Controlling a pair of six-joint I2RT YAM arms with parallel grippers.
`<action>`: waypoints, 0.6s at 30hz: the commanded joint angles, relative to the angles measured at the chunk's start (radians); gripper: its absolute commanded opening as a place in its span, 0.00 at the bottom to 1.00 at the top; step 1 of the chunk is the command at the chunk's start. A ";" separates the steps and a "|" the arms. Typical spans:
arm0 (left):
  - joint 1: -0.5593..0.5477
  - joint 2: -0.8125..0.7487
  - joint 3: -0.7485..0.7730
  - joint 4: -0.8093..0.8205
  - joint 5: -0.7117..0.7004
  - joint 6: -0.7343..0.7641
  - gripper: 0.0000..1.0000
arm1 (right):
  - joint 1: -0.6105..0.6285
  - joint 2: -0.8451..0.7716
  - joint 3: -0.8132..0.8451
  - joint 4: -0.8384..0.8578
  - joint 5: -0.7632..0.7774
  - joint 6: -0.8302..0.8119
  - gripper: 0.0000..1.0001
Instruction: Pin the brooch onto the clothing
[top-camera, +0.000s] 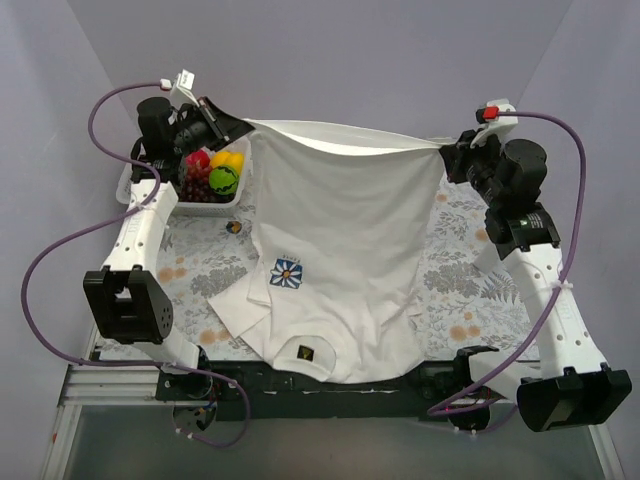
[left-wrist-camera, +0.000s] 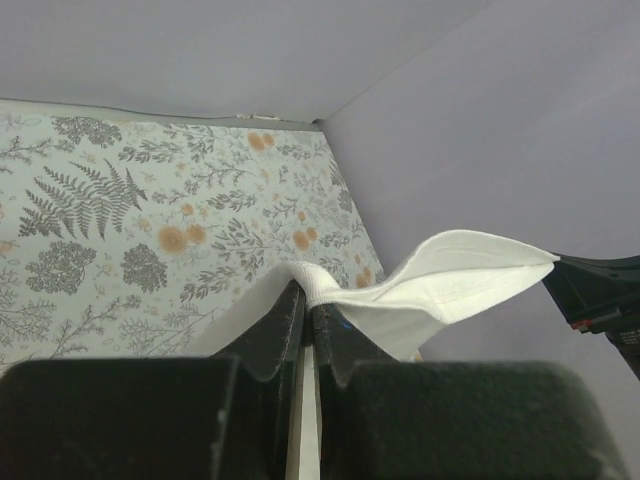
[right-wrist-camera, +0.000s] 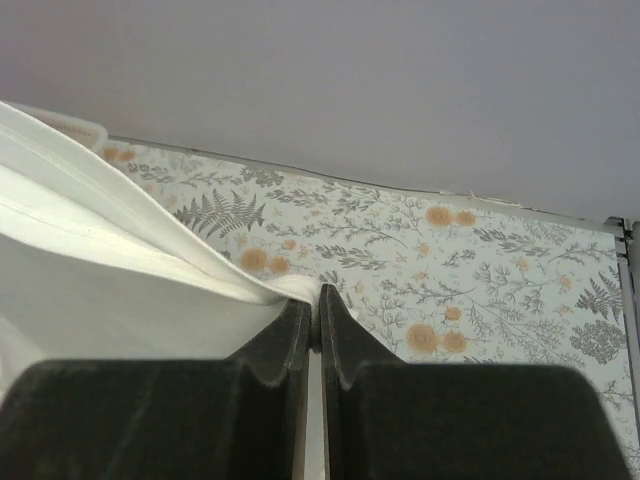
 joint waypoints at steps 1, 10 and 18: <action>0.002 -0.013 0.037 0.076 0.036 0.042 0.00 | -0.040 -0.007 0.034 0.165 -0.011 0.021 0.01; -0.013 -0.007 0.380 0.076 0.070 -0.020 0.00 | -0.046 0.047 0.454 0.089 -0.080 0.084 0.01; -0.015 -0.073 0.621 0.015 0.010 0.024 0.00 | -0.046 -0.002 0.627 0.098 -0.127 0.125 0.01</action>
